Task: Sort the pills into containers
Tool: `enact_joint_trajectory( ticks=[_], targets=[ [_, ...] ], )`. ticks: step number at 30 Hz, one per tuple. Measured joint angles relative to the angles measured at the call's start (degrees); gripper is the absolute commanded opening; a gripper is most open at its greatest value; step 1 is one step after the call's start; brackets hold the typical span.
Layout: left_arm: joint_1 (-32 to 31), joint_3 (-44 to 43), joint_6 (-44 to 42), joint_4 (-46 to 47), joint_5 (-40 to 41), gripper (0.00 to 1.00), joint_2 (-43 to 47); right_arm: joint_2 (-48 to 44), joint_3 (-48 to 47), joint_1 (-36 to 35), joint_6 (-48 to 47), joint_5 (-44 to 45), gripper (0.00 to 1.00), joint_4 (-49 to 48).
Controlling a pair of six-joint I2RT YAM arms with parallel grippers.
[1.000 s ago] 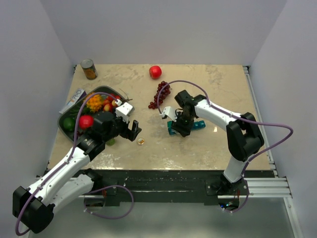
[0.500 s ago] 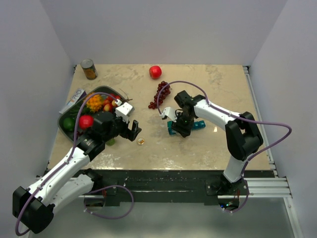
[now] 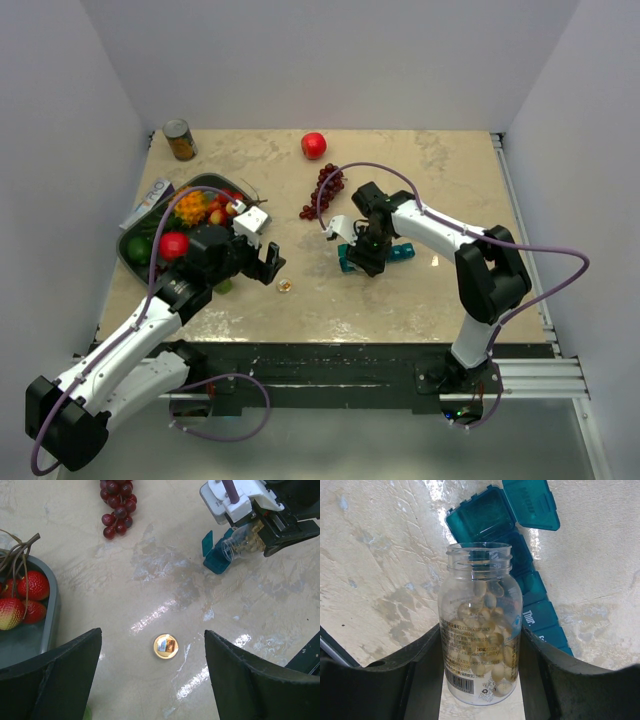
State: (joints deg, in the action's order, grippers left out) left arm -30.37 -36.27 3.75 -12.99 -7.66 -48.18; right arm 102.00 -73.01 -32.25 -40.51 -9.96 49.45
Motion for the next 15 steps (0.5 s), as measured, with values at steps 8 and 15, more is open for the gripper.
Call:
enact_joint_trajectory(
  ticks=[8, 15],
  targets=[
    [0.0, 0.0, 0.0, 0.0, 0.0, 0.87, 0.0, 0.0, -0.04, 0.0, 0.0, 0.0, 0.0, 0.26],
    [0.0, 0.0, -0.02, 0.0, 0.0, 0.87, 0.0, 0.0, -0.07, -0.02, 0.0, 0.0, 0.0, 0.33]
  ],
)
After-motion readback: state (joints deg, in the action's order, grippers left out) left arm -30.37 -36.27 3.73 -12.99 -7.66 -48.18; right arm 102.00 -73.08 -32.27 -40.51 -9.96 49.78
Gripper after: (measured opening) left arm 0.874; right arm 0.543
